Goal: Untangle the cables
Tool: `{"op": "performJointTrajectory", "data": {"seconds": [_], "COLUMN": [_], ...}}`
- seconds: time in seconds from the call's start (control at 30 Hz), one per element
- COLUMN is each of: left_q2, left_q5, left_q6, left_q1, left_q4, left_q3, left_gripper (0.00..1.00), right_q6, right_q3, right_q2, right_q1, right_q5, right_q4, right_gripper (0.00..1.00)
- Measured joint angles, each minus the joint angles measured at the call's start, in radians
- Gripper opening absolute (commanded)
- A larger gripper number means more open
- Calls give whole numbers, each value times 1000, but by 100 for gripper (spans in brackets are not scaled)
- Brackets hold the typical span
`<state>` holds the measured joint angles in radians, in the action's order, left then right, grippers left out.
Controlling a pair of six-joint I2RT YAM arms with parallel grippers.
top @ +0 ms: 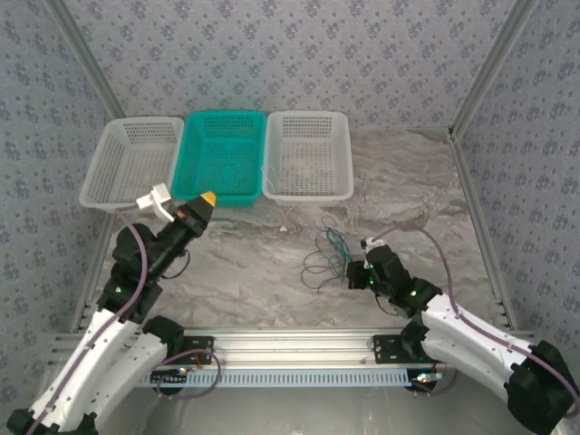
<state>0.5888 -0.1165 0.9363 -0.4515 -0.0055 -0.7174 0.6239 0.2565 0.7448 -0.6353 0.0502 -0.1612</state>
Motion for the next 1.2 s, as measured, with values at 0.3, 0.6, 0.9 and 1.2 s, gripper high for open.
{"op": "performJointTrajectory", "data": {"seconds": [0.3,0.6,0.9,1.2], "left_q2": [62,49,89,158], "left_q5": [77,199,263,204], "left_q6": [-304,-539,-612,-602], "left_q1": [1,2,6,6], "left_q4": [-249,-411,-448,-439], "left_q3": [-281,-521,-607,-633], "left_gripper": [0,0,0,0], "right_q6": [185,255,338,246], "right_q3": [-24,-24,-24,27], "right_q2": [-7,30,54,47], "right_q1": [163,245,323,315], "right_q5": [41,37,20,-83], "right_q4": [-98,-108,-120,-107], "right_gripper": [0,0,0,57]}}
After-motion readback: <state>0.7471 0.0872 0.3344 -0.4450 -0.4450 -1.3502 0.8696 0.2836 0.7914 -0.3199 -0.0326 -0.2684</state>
